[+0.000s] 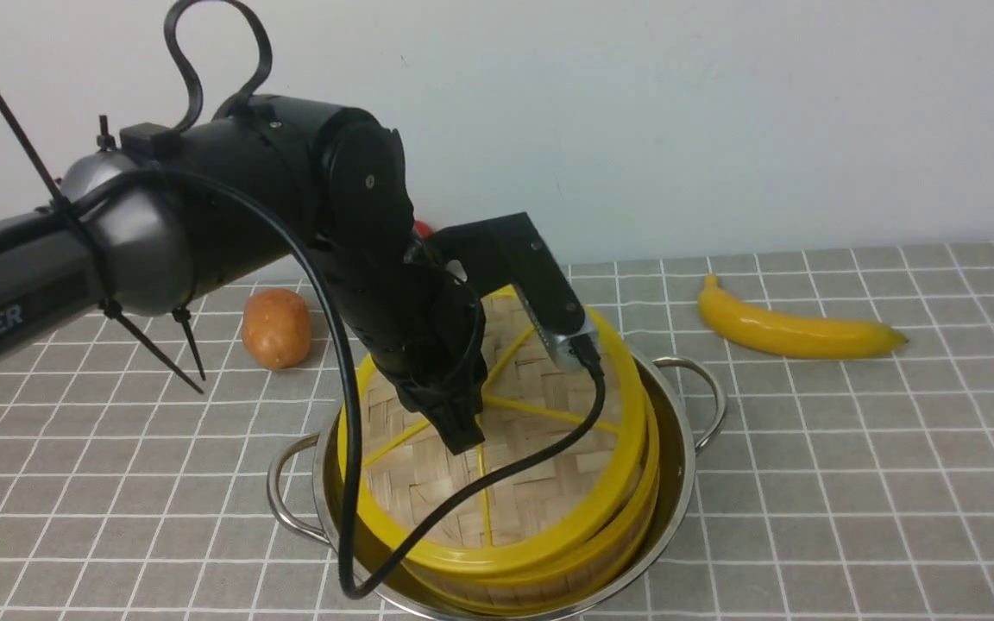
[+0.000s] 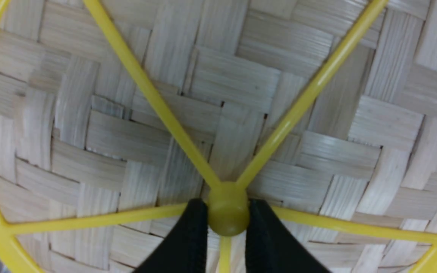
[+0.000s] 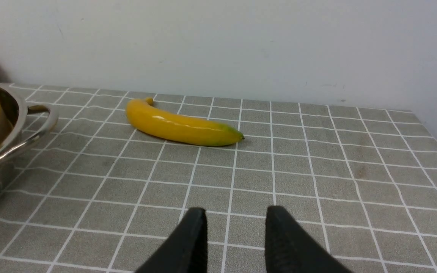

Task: Place the steamer in the pot on the grey tablecloth, and put the lid on the steamer.
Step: 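Place the yellow bamboo steamer lid onto the steamer in the pot with the left gripper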

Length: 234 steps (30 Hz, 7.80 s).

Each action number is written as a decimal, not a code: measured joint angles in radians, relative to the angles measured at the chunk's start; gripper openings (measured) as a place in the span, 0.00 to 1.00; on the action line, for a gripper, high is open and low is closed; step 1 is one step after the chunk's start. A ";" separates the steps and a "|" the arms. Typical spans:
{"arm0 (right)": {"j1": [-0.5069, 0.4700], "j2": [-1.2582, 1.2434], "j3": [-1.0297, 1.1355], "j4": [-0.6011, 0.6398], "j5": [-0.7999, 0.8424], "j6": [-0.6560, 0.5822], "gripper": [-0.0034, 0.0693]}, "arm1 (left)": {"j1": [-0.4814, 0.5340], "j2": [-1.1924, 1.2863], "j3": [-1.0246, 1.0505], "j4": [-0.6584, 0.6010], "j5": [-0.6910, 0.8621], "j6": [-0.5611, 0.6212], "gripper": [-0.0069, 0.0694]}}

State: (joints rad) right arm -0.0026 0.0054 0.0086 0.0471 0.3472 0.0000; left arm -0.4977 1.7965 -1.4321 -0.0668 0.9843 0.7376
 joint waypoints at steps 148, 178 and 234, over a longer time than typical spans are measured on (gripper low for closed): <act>0.000 0.000 0.000 0.000 -0.001 0.000 0.38 | 0.000 0.181 -0.235 -0.046 0.158 0.077 0.25; 0.000 0.000 0.000 0.000 -0.001 0.000 0.38 | -0.064 0.194 -0.246 0.033 0.158 0.064 0.25; 0.000 0.000 0.000 0.000 -0.001 0.018 0.38 | -0.040 0.193 -0.247 0.008 0.163 0.022 0.25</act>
State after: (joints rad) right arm -0.0026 0.0054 0.0086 0.0471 0.3463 0.0176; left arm -0.5377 1.9895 -1.6787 -0.0590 1.1473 0.7594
